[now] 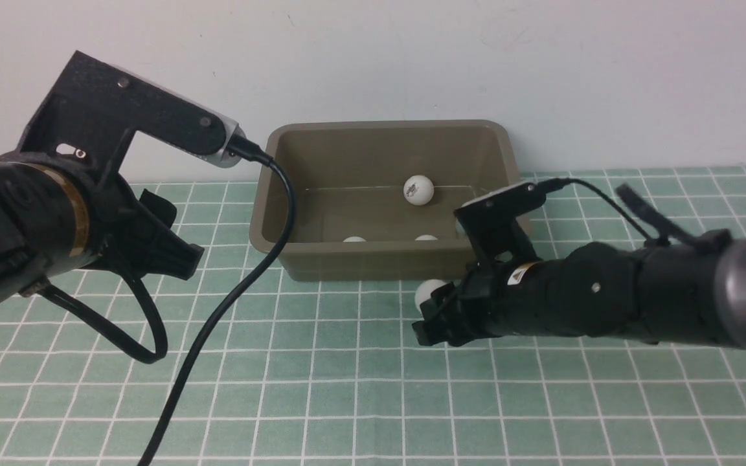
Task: Put the table tennis balls in the box on the green coffee tablecloth.
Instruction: 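Reach for and grasp a ping pong ball on the table, then release the ping pong ball into the bin and lift the gripper away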
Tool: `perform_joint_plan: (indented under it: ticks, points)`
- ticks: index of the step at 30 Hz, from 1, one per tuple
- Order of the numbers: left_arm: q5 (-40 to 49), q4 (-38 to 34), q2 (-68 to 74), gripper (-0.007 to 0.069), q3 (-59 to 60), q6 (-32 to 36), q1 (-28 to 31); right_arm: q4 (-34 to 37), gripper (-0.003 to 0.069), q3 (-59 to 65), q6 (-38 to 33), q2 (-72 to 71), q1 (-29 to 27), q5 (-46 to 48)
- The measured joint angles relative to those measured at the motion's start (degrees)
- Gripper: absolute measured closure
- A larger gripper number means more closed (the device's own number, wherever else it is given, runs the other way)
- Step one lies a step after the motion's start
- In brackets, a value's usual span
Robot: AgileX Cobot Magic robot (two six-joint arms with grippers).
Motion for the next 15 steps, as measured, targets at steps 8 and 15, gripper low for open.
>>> perform_joint_plan:
  ticks: [8, 15]
  points:
    - [0.05, 0.0, 0.0, 0.0241, 0.0, 0.0, 0.0, 0.85, 0.0221, -4.04, -0.89, 5.09, 0.0, 1.32]
    - [0.1, 0.0, 0.0, 0.0241, 0.0, 0.0, 0.0, -0.53, 0.0187, -4.04, -0.68, -2.58, -0.13, 1.25]
